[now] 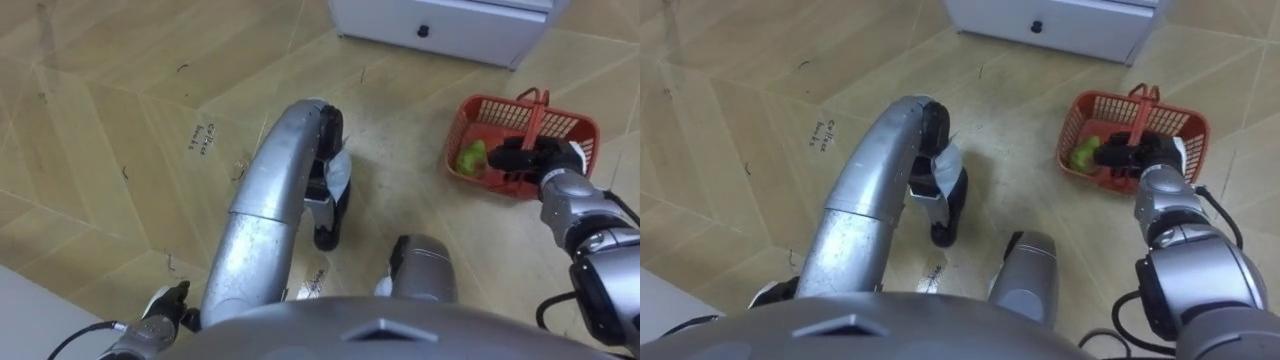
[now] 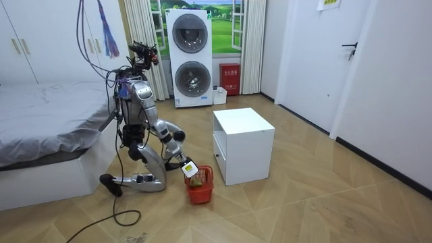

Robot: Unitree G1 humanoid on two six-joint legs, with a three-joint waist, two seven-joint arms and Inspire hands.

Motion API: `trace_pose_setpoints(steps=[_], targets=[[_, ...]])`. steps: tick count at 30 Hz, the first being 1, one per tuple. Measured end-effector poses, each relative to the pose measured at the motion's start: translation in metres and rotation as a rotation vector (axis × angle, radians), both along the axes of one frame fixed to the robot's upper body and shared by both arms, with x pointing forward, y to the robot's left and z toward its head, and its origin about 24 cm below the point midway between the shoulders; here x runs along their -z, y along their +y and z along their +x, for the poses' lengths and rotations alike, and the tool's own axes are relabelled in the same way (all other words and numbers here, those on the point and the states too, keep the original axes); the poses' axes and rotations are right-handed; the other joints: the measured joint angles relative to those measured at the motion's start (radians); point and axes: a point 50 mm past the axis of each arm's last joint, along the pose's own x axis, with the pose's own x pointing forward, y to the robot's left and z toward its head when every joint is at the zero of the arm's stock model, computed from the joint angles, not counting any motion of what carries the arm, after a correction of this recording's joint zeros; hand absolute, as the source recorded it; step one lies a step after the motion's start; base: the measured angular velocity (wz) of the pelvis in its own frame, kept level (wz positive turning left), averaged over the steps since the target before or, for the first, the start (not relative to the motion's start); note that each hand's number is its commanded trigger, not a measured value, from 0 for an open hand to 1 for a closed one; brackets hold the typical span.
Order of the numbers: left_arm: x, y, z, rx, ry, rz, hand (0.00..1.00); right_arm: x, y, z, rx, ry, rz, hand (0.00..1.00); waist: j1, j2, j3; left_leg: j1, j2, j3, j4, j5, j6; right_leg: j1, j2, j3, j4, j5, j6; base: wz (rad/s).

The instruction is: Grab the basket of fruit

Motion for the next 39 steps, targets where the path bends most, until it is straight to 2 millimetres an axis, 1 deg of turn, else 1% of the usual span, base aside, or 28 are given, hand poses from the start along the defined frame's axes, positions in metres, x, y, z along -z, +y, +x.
trace_pose_setpoints(steps=[3, 7, 15, 17, 22, 24, 25, 26, 28, 29, 30, 32, 33, 34, 36, 37, 38, 39], targets=[[0.000, 0.000, 0.000, -0.007, -0.002, -0.001, 0.00, 0.001, 0.000, -0.001, 0.002, 0.003, 0.004, 1.00, 0.000, -0.004, 0.0026, 0.000, 0.000, 0.000, 0.000, 0.000, 0.000, 0.000, 0.000, 0.001, 0.000, 0.000, 0.000, 0.00], [0.000, 0.000, 0.000, -0.018, -0.004, -0.004, 0.00, 0.000, -0.001, -0.001, 0.024, -0.007, 0.026, 1.00, -0.001, -0.007, 0.0037, 0.001, -0.002, 0.000, 0.001, 0.000, 0.000, 0.002, 0.000, 0.003, 0.000, 0.000, 0.000, 0.00], [0.000, 0.000, -0.002, -0.017, 0.001, -0.007, 0.00, -0.001, 0.000, 0.001, 0.011, -0.010, 0.019, 1.00, 0.000, -0.012, 0.0059, 0.004, -0.003, 0.000, 0.004, 0.002, 0.004, 0.008, 0.000, 0.004, 0.003, 0.000, 0.000, 0.00], [0.000, -0.001, -0.002, -0.014, 0.001, -0.007, 0.00, -0.002, 0.000, 0.004, 0.007, -0.016, 0.019, 1.00, -0.001, -0.018, 0.0087, 0.013, -0.003, -0.001, 0.006, 0.003, 0.005, 0.018, 0.000, 0.003, 0.003, 0.000, 0.000, 0.00], [0.000, -0.001, 0.001, -0.013, -0.007, -0.006, 0.00, -0.007, 0.004, 0.013, -0.041, -0.040, -0.010, 1.00, -0.004, -0.035, 0.0086, 0.017, -0.004, -0.001, 0.006, 0.009, 0.006, 0.022, 0.000, 0.006, 0.012, 0.000, 0.000, -0.01], [0.000, -0.002, 0.004, -0.011, -0.018, -0.009, 0.00, -0.009, 0.005, 0.016, -0.063, -0.044, -0.025, 1.00, -0.005, -0.043, 0.0109, 0.021, -0.005, -0.001, 0.007, 0.010, 0.008, 0.028, 0.000, 0.008, 0.012, 0.000, 0.000, 0.00], [-0.001, -0.002, 0.008, -0.010, -0.028, -0.011, 0.00, -0.011, 0.005, 0.018, -0.078, -0.045, -0.035, 1.00, -0.005, -0.048, 0.0133, 0.027, -0.005, -0.002, 0.008, 0.010, 0.008, 0.035, 0.000, 0.008, 0.011, 0.000, 0.000, -0.05], [-0.001, -0.002, 0.012, -0.011, -0.037, -0.010, 0.00, -0.012, 0.006, 0.020, -0.086, -0.051, -0.037, 1.00, -0.004, -0.057, 0.0149, 0.032, -0.005, -0.002, 0.009, 0.010, 0.008, 0.040, 0.002, 0.012, 0.011, 0.000, 0.000, -0.06], [-0.002, -0.001, 0.020, -0.016, -0.056, -0.008, 0.00, -0.014, 0.008, 0.024, -0.098, -0.071, -0.034, 1.00, -0.006, -0.061, 0.0171, 0.040, -0.005, -0.009, 0.014, 0.010, 0.008, 0.051, 0.008, 0.013, 0.011, 0.000, 0.000, -0.09], [-0.003, -0.001, 0.025, -0.021, -0.071, -0.007, 0.00, -0.016, 0.010, 0.027, -0.106, -0.085, -0.031, 1.00, -0.010, -0.066, 0.0155, 0.041, -0.005, -0.016, 0.018, 0.009, 0.008, 0.054, 0.015, 0.013, 0.012, 0.000, 0.000, -0.08], [-0.003, 0.000, 0.028, -0.028, -0.080, -0.006, 0.00, -0.017, 0.011, 0.028, -0.110, -0.092, -0.030, 1.00, -0.013, -0.070, 0.0141, 0.043, -0.005, -0.016, 0.018, 0.009, 0.008, 0.056, 0.015, 0.013, 0.012, 0.000, 0.000, -0.05], [-0.005, 0.002, 0.039, -0.042, -0.110, -0.003, 0.00, -0.021, 0.015, 0.034, -0.133, -0.118, -0.031, 1.00, -0.031, -0.086, 0.0121, 0.052, -0.008, -0.022, 0.024, 0.009, 0.008, 0.071, 0.018, 0.012, 0.011, 0.000, 0.000, -0.03], [-0.006, 0.002, 0.041, -0.042, -0.112, -0.002, 0.00, -0.023, 0.016, 0.037, -0.144, -0.130, -0.034, 1.00, -0.036, -0.089, 0.0120, 0.053, -0.011, -0.022, 0.024, 0.009, 0.008, 0.075, 0.018, 0.012, 0.011, 0.000, 0.000, 0.00], [-0.006, 0.003, 0.045, -0.048, -0.124, -0.001, 0.00, -0.028, 0.019, 0.042, -0.163, -0.155, -0.041, 1.00, -0.050, -0.097, 0.0126, 0.053, -0.022, -0.029, 0.026, 0.009, 0.008, 0.081, 0.018, 0.013, 0.012, 0.000, 0.000, 0.00], [-0.008, 0.005, 0.050, -0.076, -0.146, 0.002, 0.00, -0.035, 0.023, 0.050, -0.177, -0.197, -0.037, 1.00, -0.060, -0.102, 0.0111, 0.054, -0.029, -0.047, 0.040, 0.005, 0.005, 0.090, 0.029, 0.021, 0.012, 0.000, 0.000, -0.14], [-0.009, 0.005, 0.056, -0.079, -0.164, 0.007, 0.00, -0.039, 0.024, 0.054, -0.177, -0.223, -0.038, 1.00, -0.069, -0.103, 0.0105, 0.054, -0.038, -0.058, 0.047, -0.001, 0.006, 0.097, 0.033, 0.022, 0.010, 0.000, 0.000, -0.14], [-0.010, 0.006, 0.061, -0.078, -0.175, 0.014, 0.00, -0.043, 0.025, 0.057, -0.176, -0.247, -0.044, 1.00, -0.079, -0.104, 0.0098, 0.056, -0.042, -0.059, 0.050, -0.005, 0.014, 0.103, 0.032, 0.025, 0.007, 0.000, 0.000, -0.05], [-0.010, 0.006, 0.061, -0.078, -0.174, 0.018, 0.00, -0.045, 0.025, 0.058, -0.175, -0.256, -0.046, 1.00, -0.084, -0.104, 0.0097, 0.058, -0.043, -0.058, 0.052, -0.008, 0.018, 0.108, 0.032, 0.025, 0.004, 0.000, 0.000, 0.00]])
